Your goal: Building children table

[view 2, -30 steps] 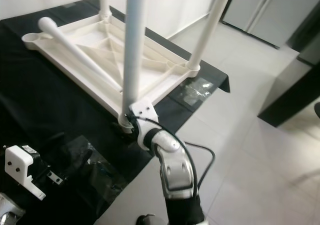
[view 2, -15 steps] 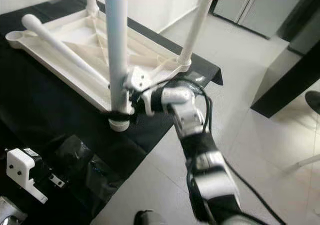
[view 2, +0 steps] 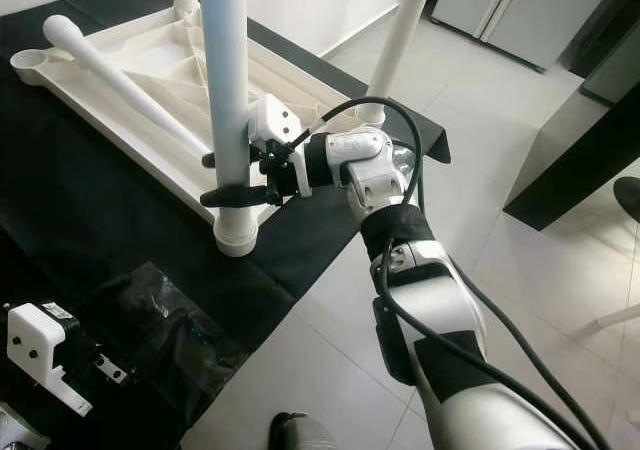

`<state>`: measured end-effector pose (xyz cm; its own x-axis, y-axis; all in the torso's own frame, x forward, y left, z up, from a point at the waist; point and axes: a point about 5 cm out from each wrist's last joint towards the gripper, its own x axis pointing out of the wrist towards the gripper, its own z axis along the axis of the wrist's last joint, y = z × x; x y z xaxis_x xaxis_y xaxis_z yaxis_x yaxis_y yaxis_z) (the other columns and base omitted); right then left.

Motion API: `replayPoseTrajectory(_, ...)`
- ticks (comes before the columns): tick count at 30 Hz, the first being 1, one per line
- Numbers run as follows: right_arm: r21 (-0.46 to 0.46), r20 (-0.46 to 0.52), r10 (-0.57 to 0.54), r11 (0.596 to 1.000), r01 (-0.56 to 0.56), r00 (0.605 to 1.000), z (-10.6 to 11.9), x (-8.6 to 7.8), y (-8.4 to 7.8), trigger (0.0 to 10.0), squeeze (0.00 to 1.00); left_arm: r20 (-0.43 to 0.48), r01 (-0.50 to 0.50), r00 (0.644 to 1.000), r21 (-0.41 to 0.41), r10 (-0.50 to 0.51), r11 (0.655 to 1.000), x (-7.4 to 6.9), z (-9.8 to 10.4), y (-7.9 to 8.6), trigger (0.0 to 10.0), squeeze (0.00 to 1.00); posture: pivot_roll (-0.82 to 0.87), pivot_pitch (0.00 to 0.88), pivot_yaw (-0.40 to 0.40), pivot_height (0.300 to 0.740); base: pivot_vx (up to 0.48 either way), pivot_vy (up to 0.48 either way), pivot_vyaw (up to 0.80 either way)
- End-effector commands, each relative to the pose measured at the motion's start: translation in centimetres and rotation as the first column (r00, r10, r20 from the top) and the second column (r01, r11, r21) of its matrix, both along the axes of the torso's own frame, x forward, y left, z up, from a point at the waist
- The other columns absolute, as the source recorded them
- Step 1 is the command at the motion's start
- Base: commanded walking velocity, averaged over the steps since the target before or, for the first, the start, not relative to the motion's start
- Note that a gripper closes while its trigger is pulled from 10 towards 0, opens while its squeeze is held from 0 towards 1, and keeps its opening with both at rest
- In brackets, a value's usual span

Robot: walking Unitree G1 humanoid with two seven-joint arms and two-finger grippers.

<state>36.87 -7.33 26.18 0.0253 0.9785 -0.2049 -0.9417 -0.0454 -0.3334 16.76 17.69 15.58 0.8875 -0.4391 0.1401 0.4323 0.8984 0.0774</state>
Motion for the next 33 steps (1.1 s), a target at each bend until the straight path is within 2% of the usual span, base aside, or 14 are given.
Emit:
replayPoseTrajectory(1, -0.015, 0.039, 0.012, 1.000, -0.011, 0.999, 0.3, 0.0, -0.1, 0.0, 0.00, -0.021, 0.002, 1.000, 0.005, -0.002, 1.000, -0.2, -0.3, 0.0, 10.0, 0.00, 0.04, 0.208, -0.150, 0.740, 0.000, 0.000, 0.00)
replayPoseTrajectory(8, 0.002, 0.041, 0.028, 1.000, -0.028, 0.999, 0.0, -0.2, -1.5, 0.0, 0.00, -0.022, 0.002, 1.000, 0.006, -0.002, 1.000, -0.1, -0.3, -0.1, 10.0, 0.00, 0.03, 0.201, -0.146, 0.740, 0.000, 0.000, 0.00)
replayPoseTrajectory(12, 0.065, -0.119, -0.171, 0.982, 0.179, 0.978, -4.6, -3.7, -1.6, 0.0, 0.00, -0.023, 0.006, 1.000, 0.007, -0.006, 1.000, 0.1, -0.4, 0.1, 10.0, 0.00, 0.00, 0.184, -0.159, 0.740, 0.000, 0.000, 0.00)
replayPoseTrajectory(13, 0.125, -0.109, -0.498, 0.852, 0.509, 0.860, -6.6, -4.3, 0.0, 0.0, 0.00, -0.023, 0.006, 1.000, 0.007, -0.006, 1.000, 0.2, -0.5, 0.3, 10.0, 0.00, -0.01, 0.180, -0.138, 0.740, 0.000, 0.000, 0.00)
replayPoseTrajectory(14, 0.169, -0.270, -0.738, 0.596, 0.785, 0.618, -7.8, -5.9, 0.6, 0.0, 0.00, -0.023, 0.006, 1.000, 0.007, -0.006, 1.000, 0.3, -0.5, 0.4, 10.0, 0.00, -0.01, 0.181, -0.135, 0.740, 0.000, 0.000, 0.00)
replayPoseTrajectory(15, 0.169, -0.270, -0.738, 0.596, 0.785, 0.618, -7.8, -5.9, 0.6, 0.0, 0.00, -0.023, 0.006, 1.000, 0.007, -0.006, 1.000, 0.3, -0.5, 0.4, 10.0, 0.00, -0.01, 0.181, -0.135, 0.740, 0.000, 0.000, 0.00)
replayPoseTrajectory(16, 0.060, -0.371, -0.805, 0.477, 0.877, 0.463, -10.1, -8.3, 0.9, 0.0, 0.00, -0.023, 0.009, 1.000, 0.011, -0.009, 1.000, 0.5, -0.5, 0.4, 10.0, 0.00, 0.00, 0.172, -0.124, 0.740, 0.000, 0.000, 0.00)
replayPoseTrajectory(17, 0.060, -0.371, -0.805, 0.477, 0.877, 0.463, -10.1, -8.3, 0.9, 0.0, 0.00, -0.023, 0.009, 1.000, 0.011, -0.009, 1.000, 0.5, -0.5, 0.4, 10.0, 0.00, 0.00, 0.172, -0.124, 0.740, 0.000, 0.000, 0.00)
replayPoseTrajectory(18, 0.019, -0.356, -0.838, 0.436, 0.900, 0.414, -10.8, -9.5, 0.6, 0.0, 0.00, -0.022, 0.015, 1.000, 0.019, -0.015, 1.000, 0.6, -0.5, 0.4, 10.0, 0.00, 0.00, 0.172, -0.124, 0.740, 0.000, 0.000, 0.00)
replayPoseTrajectory(21, 0.031, -0.297, -0.831, 0.485, 0.874, 0.471, -10.7, -8.2, 0.0, 0.0, 0.00, -0.026, 0.029, 0.999, 0.026, -0.028, 0.999, 0.9, -0.7, 0.6, 10.0, 0.00, -0.01, 0.145, -0.127, 0.740, 0.000, 0.000, 0.00)
replayPoseTrajectory(29, 0.024, -0.294, -0.812, 0.522, 0.853, 0.505, -10.3, -8.2, 0.9, 0.0, 0.00, -0.013, -0.003, 1.000, 0.018, 0.003, 1.000, 1.1, -0.7, 0.8, 10.0, 0.00, 0.00, 0.147, -0.131, 0.740, 0.000, 0.000, 0.00)
replayPoseTrajectory(30, 0.009, -0.271, -0.811, 0.537, 0.844, 0.519, -10.1, -8.2, 1.0, 10.0, 0.00, -0.011, -0.008, 1.000, 0.017, 0.008, 1.000, 1.1, -0.6, 0.8, 10.0, 0.00, 0.00, 0.151, -0.133, 0.740, 0.000, 0.000, 0.00)
replayPoseTrajectory(32, 0.003, -0.263, -0.810, 0.543, 0.840, 0.524, -9.9, -8.2, 1.0, 10.0, 0.00, -0.010, -0.009, 1.000, 0.017, 0.009, 1.000, 1.1, -0.6, 0.8, 10.0, 0.00, 0.00, 0.152, -0.133, 0.740, 0.000, 0.000, 0.00)
replayPoseTrajectory(33, 0.011, -0.233, -0.776, 0.601, 0.799, 0.586, -8.9, -8.1, 1.5, 10.0, 1.00, -0.014, 0.005, 1.000, 0.019, -0.005, 1.000, 1.1, -0.6, 0.7, 10.0, 0.00, 0.00, 0.155, -0.133, 0.740, 0.000, 0.000, 0.00)
